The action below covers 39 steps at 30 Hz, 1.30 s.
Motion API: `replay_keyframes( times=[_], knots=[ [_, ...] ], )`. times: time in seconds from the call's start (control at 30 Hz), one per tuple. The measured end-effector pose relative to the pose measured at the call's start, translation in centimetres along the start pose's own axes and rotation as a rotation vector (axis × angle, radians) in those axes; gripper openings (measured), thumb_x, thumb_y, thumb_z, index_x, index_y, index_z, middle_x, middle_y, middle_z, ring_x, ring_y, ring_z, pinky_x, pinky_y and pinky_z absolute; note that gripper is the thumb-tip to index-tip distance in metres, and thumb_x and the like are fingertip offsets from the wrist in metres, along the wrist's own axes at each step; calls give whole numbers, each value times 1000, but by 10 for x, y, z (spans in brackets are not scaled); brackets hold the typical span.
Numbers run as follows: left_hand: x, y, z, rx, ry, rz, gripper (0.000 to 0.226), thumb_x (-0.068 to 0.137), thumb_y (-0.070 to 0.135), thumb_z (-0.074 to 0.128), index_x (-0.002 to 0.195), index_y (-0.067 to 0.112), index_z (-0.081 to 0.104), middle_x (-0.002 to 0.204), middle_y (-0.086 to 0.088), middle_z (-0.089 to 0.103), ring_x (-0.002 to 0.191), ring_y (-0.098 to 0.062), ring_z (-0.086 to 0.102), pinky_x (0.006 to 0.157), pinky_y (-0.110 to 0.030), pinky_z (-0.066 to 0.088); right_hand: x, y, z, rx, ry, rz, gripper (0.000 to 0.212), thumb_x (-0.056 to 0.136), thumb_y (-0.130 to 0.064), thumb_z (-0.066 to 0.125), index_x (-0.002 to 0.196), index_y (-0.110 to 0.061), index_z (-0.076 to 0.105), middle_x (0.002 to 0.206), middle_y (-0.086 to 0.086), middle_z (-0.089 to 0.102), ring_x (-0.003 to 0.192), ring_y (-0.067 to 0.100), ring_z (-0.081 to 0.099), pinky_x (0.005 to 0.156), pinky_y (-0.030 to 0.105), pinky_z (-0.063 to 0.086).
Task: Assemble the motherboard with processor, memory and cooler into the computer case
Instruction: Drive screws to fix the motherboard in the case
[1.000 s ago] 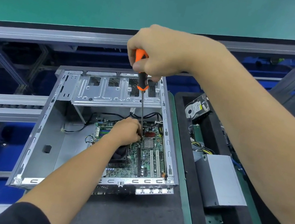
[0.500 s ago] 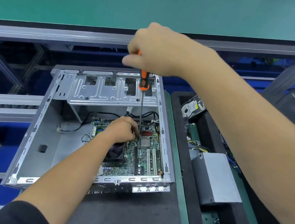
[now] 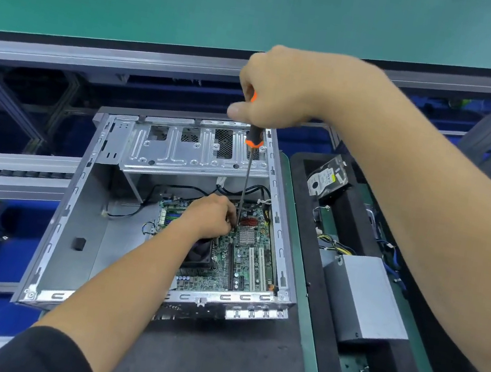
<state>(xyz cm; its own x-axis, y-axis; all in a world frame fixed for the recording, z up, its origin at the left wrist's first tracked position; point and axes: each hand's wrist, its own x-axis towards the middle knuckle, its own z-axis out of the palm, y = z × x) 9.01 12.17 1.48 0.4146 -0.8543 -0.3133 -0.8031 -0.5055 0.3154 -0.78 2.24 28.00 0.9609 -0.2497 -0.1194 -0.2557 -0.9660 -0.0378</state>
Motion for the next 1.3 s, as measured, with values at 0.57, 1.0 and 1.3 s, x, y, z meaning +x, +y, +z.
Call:
replay_keyframes(
  times=[0.57,1.0,1.3],
  knots=[
    [7,15,13,241,77,-5,28,83,29,65,102,12,54,98,-7,55,85,-27,57,65,-33,43,-3,10,-4,149,-53,-9,17,84,-11,47,91,-18,61,55,-3,66,54,11,64,51,25,41],
    [9,17,12,278,45,-55,33,80,37,66,102,16,54,99,-3,56,85,-24,57,64,-32,43,-10,15,-1,238,31,-53,8,84,-19,60,88,-15,66,69,3,72,49,5,66,57,25,51],
    [11,7,12,246,40,-36,23,83,23,61,105,19,62,106,-2,62,89,-24,61,68,-30,49,-16,14,-1,163,-16,-150,23,85,-7,55,95,-25,66,79,-15,58,66,2,51,55,24,38]
  ],
)
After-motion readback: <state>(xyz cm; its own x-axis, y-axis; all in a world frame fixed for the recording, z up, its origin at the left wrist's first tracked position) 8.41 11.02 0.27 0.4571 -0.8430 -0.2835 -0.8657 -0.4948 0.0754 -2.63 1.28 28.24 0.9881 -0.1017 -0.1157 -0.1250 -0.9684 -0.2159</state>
